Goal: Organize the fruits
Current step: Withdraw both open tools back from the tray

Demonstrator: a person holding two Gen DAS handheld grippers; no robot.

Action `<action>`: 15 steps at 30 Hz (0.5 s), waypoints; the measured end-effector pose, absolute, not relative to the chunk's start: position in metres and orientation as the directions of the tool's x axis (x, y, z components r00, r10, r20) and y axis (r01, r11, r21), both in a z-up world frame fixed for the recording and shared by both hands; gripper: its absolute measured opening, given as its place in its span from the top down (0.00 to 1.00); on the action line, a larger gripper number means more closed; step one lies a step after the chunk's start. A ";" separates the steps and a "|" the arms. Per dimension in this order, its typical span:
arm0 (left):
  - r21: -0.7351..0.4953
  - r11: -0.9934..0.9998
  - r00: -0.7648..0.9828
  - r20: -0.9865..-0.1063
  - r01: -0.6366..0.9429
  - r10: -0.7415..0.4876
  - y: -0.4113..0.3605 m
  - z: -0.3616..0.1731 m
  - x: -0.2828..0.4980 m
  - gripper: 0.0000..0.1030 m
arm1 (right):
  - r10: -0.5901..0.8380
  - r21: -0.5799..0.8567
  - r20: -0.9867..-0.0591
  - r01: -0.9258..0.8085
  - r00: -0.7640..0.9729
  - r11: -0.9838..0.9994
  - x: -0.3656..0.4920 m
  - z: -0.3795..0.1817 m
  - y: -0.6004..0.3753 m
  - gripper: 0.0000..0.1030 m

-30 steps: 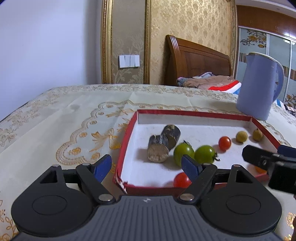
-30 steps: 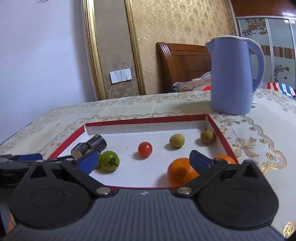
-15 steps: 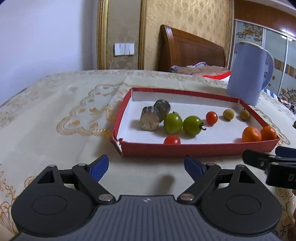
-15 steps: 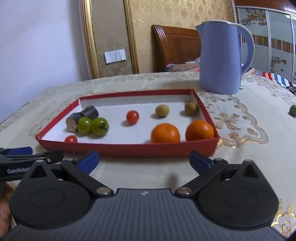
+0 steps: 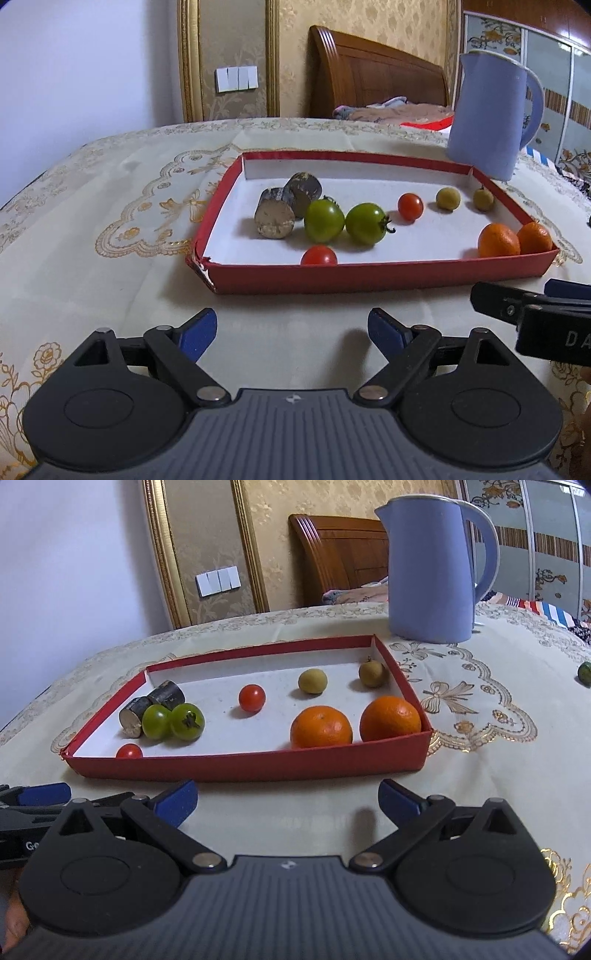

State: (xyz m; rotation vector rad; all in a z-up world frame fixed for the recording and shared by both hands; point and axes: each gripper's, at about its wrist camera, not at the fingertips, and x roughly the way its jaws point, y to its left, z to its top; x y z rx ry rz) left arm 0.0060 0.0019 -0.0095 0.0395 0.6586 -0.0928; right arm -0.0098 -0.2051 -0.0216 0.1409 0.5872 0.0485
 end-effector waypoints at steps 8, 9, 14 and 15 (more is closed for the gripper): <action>0.014 0.995 0.787 -0.613 0.095 -0.067 0.001 -0.010 0.006 0.13 | 0.090 0.158 -0.559 -0.001 0.824 0.987 -0.008 -0.023 -0.207 0.00; 0.014 0.995 0.787 -0.613 0.095 -0.067 0.001 -0.010 0.006 0.13 | 0.090 0.158 -0.560 0.000 0.824 0.987 -0.007 -0.023 -0.207 0.00; 0.024 0.995 0.787 -0.614 0.097 -0.062 0.001 -0.010 0.006 0.13 | 0.090 0.160 -0.562 0.002 0.822 0.987 -0.007 -0.024 -0.207 0.00; 0.023 0.995 0.787 -0.614 0.097 -0.063 0.001 -0.010 0.006 0.13 | 0.089 0.161 -0.561 0.003 0.823 0.987 -0.007 -0.024 -0.207 0.00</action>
